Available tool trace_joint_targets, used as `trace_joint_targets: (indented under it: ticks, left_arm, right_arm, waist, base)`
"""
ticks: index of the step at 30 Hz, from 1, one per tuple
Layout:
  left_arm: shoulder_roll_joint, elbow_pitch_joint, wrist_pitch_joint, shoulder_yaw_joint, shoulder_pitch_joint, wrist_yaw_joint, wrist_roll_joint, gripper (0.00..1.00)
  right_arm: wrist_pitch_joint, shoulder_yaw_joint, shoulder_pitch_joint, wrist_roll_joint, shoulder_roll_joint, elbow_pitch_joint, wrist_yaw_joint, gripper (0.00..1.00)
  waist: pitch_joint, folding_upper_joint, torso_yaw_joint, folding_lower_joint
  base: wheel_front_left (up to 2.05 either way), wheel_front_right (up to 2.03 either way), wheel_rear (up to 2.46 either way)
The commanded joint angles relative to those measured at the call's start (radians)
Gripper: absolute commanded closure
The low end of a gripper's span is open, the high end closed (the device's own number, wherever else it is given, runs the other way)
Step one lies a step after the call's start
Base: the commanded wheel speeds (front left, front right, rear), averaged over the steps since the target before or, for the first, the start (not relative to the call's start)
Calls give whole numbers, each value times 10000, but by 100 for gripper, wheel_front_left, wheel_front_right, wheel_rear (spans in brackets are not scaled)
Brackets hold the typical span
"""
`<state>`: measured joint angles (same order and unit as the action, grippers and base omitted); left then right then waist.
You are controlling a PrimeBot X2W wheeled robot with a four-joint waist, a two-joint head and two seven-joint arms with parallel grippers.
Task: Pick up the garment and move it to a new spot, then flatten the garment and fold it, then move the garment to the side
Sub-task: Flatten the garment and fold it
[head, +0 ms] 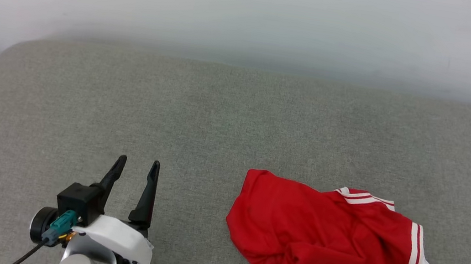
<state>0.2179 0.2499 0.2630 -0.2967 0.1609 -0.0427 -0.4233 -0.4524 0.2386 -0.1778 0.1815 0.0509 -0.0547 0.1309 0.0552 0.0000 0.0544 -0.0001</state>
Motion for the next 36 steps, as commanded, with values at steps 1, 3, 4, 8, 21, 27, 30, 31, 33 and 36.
trace_joint_targets:
  ticks: [1, 3, 4, 8, 21, 27, 30, 31, 33, 36]
  left_arm:
    - [29, 29, 11, -14, -173, -22, -10, 0]
    - [42, 23, -13, -29, -221, -53, -33, 0]
    - [50, 16, -18, -44, -268, -66, -43, 0]
    - [119, -38, -108, -48, -432, -141, -72, 0]
    - [424, -655, -933, -325, -650, -558, 209, 0]
    - [342, -1176, -2079, -1168, 388, -257, 661, 0]
    - [80, -1014, -2852, -1690, 1096, 98, 650, 0]
    - [-34, -925, -3139, -1824, 1326, 185, 611, 0]
    - [-218, -654, -3692, -2154, 1771, 455, 575, 0]
    - [-386, -86, -4557, -2648, 2258, 820, 529, 0]
  right_arm:
    - [311, -3, 199, -82, -7, 146, -3, 0]
    - [1010, 63, 403, -202, -4, 408, -3, 0]
    - [1373, 70, 485, -312, -4, 533, -3, 0]
    - [2721, -45, 856, -560, -8, 898, -3, 0]
    - [4115, -1391, 968, -352, -9, 1695, -3, 0]
    - [4223, -1666, 924, -137, -9, 1765, -3, 0]
    - [4382, -1867, 1042, -100, -11, 1887, -3, 0]
    - [4378, -1965, 1079, -133, -9, 1918, -3, 0]
    - [4433, -2098, 1245, -145, -9, 2057, -3, 0]
    - [4493, -2365, 1416, -211, -9, 2191, -3, 0]
  waist:
    - [-123, 0, -5, 1]
    - [-258, 0, 3, 1]
    - [-326, 0, 13, 1]
    - [-576, 0, 48, 1]
    - [-883, 0, 165, 1]
    - [-711, 0, 69, 1]
    - [-559, 0, -97, 1]
    - [-475, 0, -189, 1]
    - [-224, 0, -387, 1]
    - [192, 0, -797, 1]
  base:
    - [0, 0, 0]
    - [0, 0, 0]
    - [0, 0, 0]
    - [0, 0, 0]
    - [0, 0, 0]
    - [0, 0, 0]
    - [0, 0, 0]
    - [0, 0, 0]
    - [0, 0, 0]
    - [0, 0, 0]
